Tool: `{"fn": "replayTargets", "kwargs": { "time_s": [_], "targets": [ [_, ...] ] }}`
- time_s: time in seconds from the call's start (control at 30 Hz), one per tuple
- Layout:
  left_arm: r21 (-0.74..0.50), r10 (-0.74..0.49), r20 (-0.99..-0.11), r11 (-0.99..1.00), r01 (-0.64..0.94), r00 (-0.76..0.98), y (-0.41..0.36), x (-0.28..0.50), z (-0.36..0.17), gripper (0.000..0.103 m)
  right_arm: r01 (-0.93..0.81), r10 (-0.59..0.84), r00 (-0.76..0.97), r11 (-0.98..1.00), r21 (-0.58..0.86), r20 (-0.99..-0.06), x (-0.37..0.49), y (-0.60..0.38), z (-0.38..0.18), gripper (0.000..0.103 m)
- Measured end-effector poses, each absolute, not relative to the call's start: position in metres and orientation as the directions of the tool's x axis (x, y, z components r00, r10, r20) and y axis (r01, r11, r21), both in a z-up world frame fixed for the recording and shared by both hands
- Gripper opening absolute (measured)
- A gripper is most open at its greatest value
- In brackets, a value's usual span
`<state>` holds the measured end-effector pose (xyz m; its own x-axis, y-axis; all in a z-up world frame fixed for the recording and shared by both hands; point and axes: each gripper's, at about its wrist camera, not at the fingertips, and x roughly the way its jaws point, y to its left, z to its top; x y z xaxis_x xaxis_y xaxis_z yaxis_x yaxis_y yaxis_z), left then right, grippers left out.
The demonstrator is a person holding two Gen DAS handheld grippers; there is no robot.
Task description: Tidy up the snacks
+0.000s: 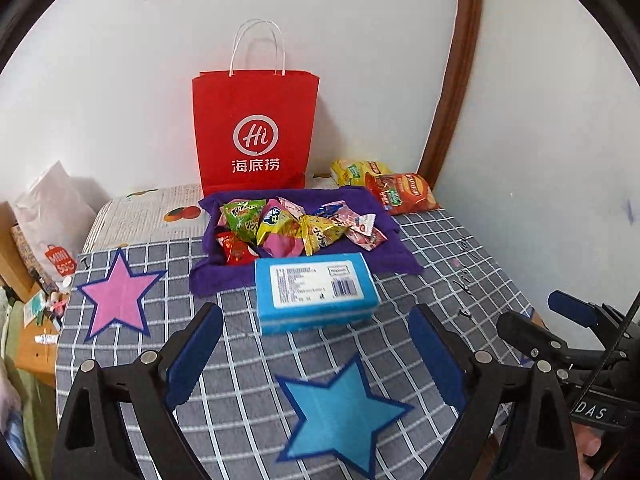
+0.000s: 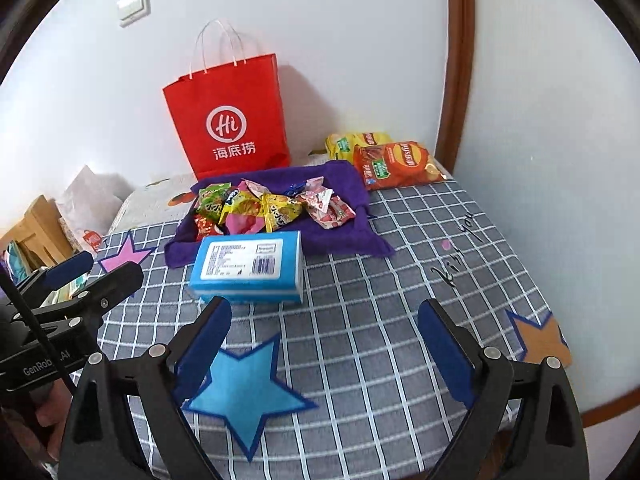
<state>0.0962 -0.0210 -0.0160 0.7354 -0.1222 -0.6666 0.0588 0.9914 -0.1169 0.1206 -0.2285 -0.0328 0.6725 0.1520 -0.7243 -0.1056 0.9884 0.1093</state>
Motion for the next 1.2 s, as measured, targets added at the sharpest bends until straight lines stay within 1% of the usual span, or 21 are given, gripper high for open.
{"fn": "replayTargets", "kwargs": {
  "time_s": [0.23, 0.37, 0.47, 0.67, 1.2],
  "targets": [
    [-0.12, -0.106, -0.644, 0.992, 0.036, 0.758, -0.024, 0.055, -0.019, 0.094, -0.097, 0.148, 0.703, 0.989, 0.113, -0.696, 0.073, -0.239, -0.032, 0.093],
    [-0.137, -0.113, -0.643, 0.99, 0.032, 0.758, -0.023, 0.044, -0.023, 0.094, -0.107, 0.145, 0.72, 0.989, 0.097, -0.679, 0.053, -0.241, -0.032, 0.094],
    [-0.118, -0.101, -0.641, 0.993, 0.033, 0.761, -0.025, 0.039, -0.021, 0.094, -0.115, 0.141, 0.729, 0.99, 0.084, -0.67, 0.041, -0.242, -0.03, 0.093],
    [-0.11, -0.095, -0.631, 0.993, 0.032, 0.77, -0.023, 0.031, -0.014, 0.094, -0.107, 0.154, 0.746, 0.988, 0.111, -0.648, 0.033, -0.245, -0.026, 0.093],
    [-0.116, -0.097, -0.631, 0.993, 0.031, 0.77, -0.024, 0.029, -0.012, 0.094, -0.098, 0.152, 0.753, 0.988, 0.119, -0.64, 0.026, -0.246, -0.02, 0.093]
  ]
}}
